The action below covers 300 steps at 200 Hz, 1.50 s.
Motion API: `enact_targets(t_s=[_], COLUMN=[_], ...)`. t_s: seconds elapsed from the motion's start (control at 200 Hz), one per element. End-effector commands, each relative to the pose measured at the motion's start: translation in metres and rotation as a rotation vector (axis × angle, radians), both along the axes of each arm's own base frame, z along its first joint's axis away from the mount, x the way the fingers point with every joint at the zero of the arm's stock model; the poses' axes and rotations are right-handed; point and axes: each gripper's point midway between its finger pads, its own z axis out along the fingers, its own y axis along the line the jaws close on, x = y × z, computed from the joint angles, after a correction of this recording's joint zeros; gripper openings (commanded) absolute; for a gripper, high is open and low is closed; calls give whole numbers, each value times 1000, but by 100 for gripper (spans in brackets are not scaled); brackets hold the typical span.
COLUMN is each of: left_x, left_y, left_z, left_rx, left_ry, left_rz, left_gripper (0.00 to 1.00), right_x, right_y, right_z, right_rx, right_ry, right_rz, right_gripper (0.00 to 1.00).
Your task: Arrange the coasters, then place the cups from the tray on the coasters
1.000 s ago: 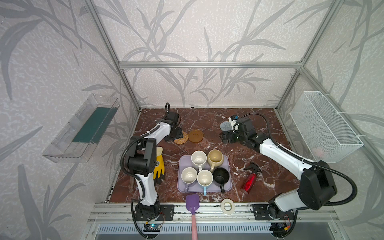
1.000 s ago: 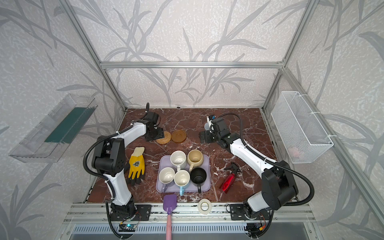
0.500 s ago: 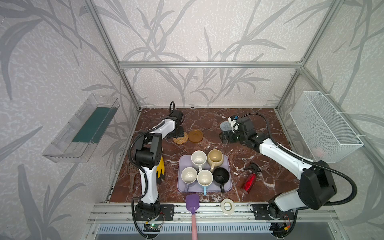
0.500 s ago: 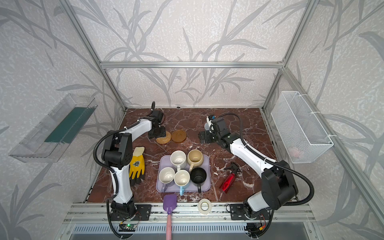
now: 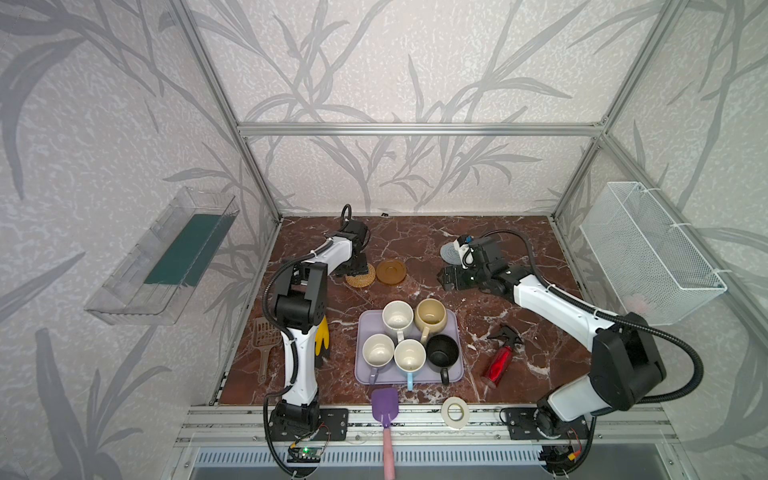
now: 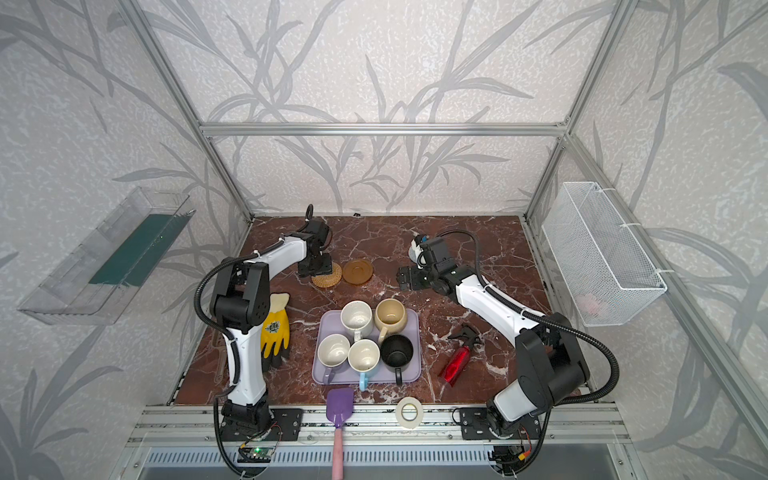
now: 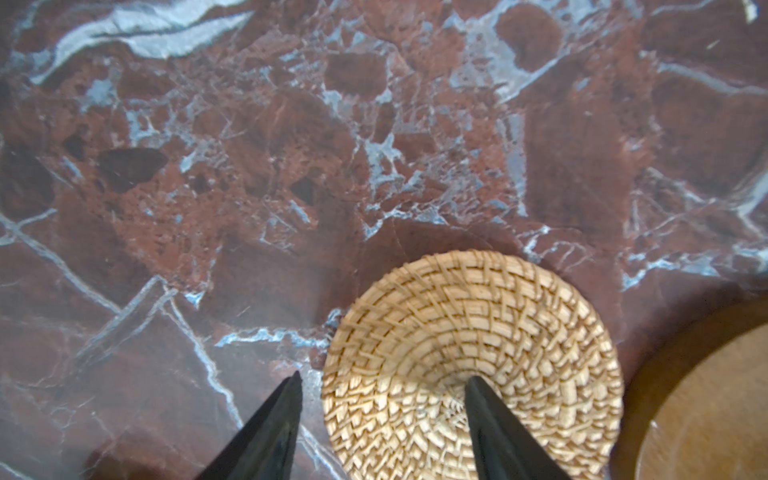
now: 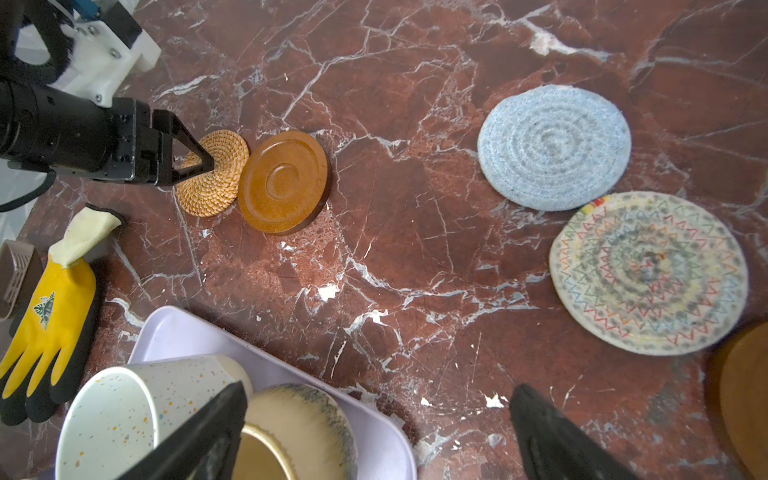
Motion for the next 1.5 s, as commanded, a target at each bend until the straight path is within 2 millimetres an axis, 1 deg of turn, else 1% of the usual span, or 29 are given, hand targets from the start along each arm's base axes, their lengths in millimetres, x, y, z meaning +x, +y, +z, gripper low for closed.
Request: enact_targets(t_s=[0.0, 0.055, 0.09, 0.2, 0.375, 0.515, 0.72, 0.94, 1.045, 1.15, 1.24, 1.385, 1.495], left_x=[-25, -28, -30, -34, -44, -49, -54, -62, -60, -54, -48, -40, -31], left_y=[12, 14, 16, 18, 23, 24, 31, 37, 40, 39, 34, 33, 30], left_z=[-12, -13, -13, -14, -9, -6, 9, 7, 14, 27, 37, 49, 65], left_rx=[62, 72, 75, 89, 102, 104, 109, 124, 128, 103, 77, 66, 41], left_ry=[84, 91, 97, 112, 122, 129, 109, 122, 113, 84, 57, 45, 11], left_rz=[6, 12, 15, 16, 29, 36, 61, 63, 72, 83, 78, 61, 64], left_gripper=[63, 62, 57, 57, 55, 54, 55, 55, 56, 56, 60, 65, 69], right_x=[1, 0, 0, 1, -1, -3, -4, -5, -5, -3, -2, -2, 0], right_y=[5, 6, 6, 6, 6, 4, 4, 5, 6, 8, 10, 10, 9], right_z=[5, 7, 7, 9, 15, 21, 24, 25, 23, 24, 25, 27, 29], right_rx=[4, 4, 3, 11, 12, 22, 36, 51, 53, 66, 74, 79, 78], right_ry=[17, 21, 23, 21, 16, 3, -8, 1, 5, 5, 7, 2, -8], right_rz=[21, 25, 27, 25, 28, 18, 12, 9, 10, 9, 6, 2, -2], right_gripper=[99, 98, 98, 98, 98, 98, 98, 98, 98, 98, 98, 98, 98])
